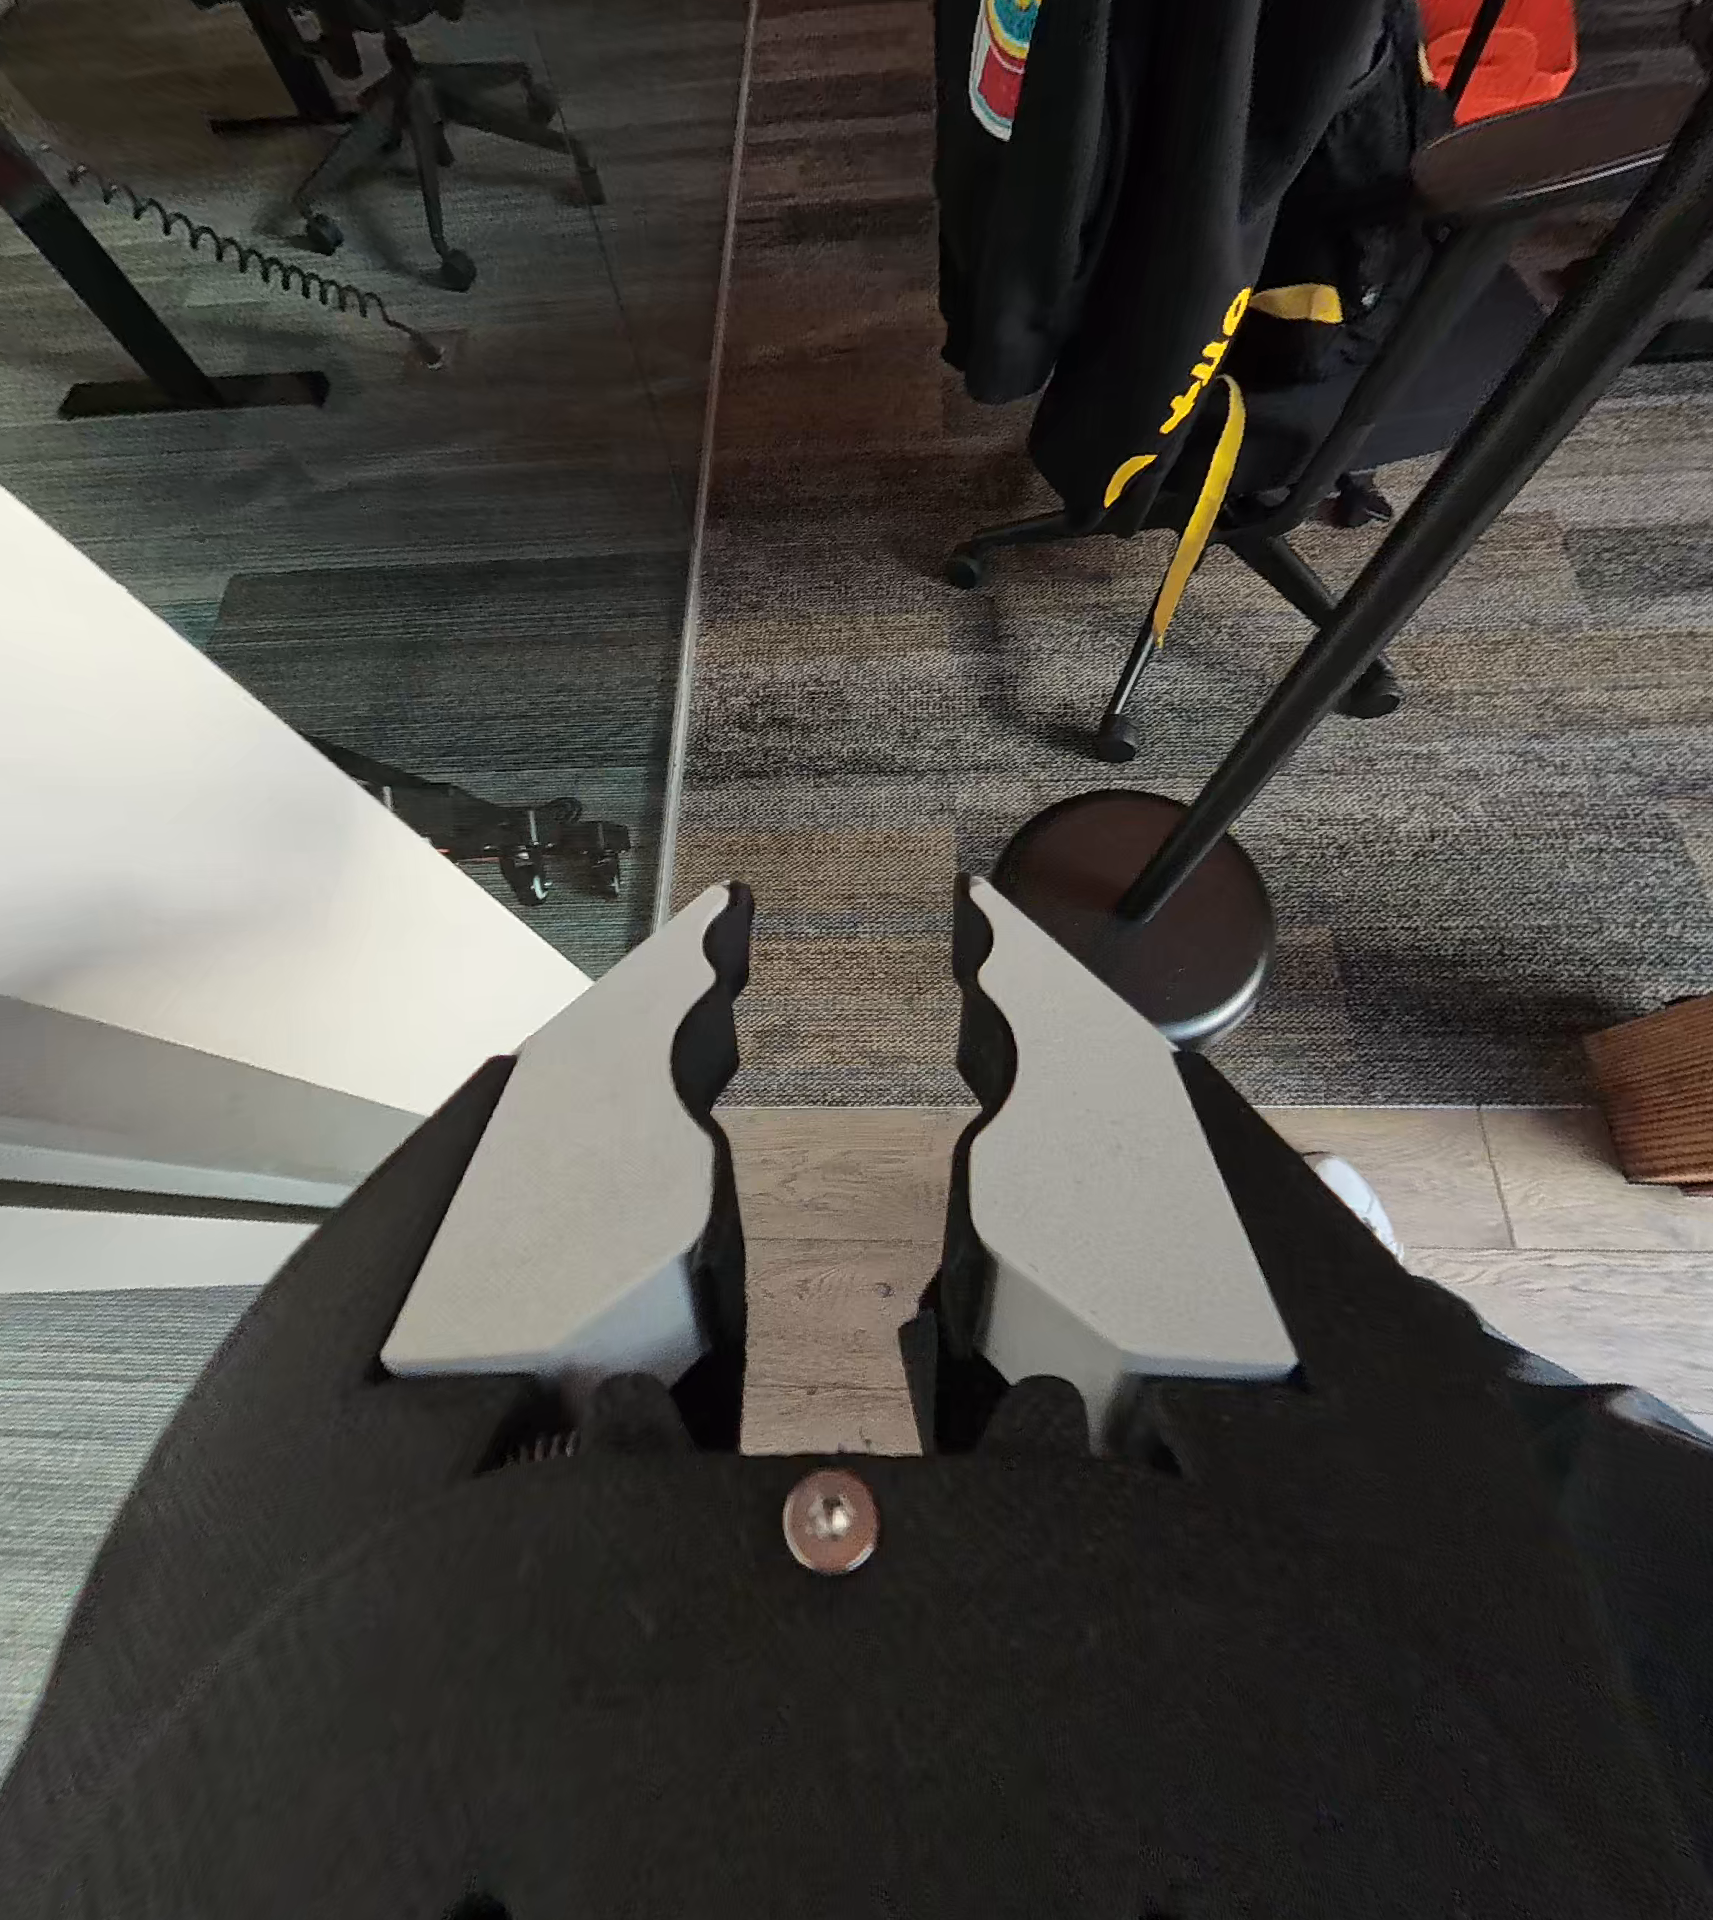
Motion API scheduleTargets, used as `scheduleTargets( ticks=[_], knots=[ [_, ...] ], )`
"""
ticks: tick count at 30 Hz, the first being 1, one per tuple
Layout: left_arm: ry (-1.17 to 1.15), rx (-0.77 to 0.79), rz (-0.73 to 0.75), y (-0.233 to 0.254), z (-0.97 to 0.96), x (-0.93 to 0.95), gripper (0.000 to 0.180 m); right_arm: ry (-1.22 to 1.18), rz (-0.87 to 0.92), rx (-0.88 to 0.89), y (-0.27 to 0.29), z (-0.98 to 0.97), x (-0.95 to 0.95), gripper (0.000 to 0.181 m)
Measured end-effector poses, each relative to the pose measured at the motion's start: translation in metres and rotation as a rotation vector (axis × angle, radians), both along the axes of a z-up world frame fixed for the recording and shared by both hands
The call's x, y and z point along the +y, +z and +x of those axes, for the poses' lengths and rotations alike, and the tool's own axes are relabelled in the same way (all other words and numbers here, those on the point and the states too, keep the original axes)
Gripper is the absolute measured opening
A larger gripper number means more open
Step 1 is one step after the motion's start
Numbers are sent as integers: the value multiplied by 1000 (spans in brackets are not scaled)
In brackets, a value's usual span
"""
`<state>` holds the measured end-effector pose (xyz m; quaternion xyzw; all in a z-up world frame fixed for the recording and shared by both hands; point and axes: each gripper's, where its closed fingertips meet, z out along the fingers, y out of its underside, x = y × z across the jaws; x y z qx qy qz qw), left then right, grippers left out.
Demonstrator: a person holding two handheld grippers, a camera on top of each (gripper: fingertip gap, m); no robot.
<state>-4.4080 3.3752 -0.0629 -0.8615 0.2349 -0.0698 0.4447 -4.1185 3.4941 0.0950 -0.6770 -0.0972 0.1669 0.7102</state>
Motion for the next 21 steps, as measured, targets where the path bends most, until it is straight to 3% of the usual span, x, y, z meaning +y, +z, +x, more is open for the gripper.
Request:
scheduleTargets(
  ticks=[7, 11, 17, 21],
  knots=[
    [15, 14, -84, -27, -7, 7, 40, -191, -69, -19, -109, 85, 10, 17],
    [-21, 100, -23, -52, 1, 25, 41, -282, -90, -3, -154, 136, 2, 16],
    [-53, 21, -131, -122, 35, 23, 47, -352, -99, -4, -204, 199, -12, 16],
    [-115, 55, -209, -176, 44, -15, 44, -385, -112, -14, -235, 224, -18, 16]
  ],
)
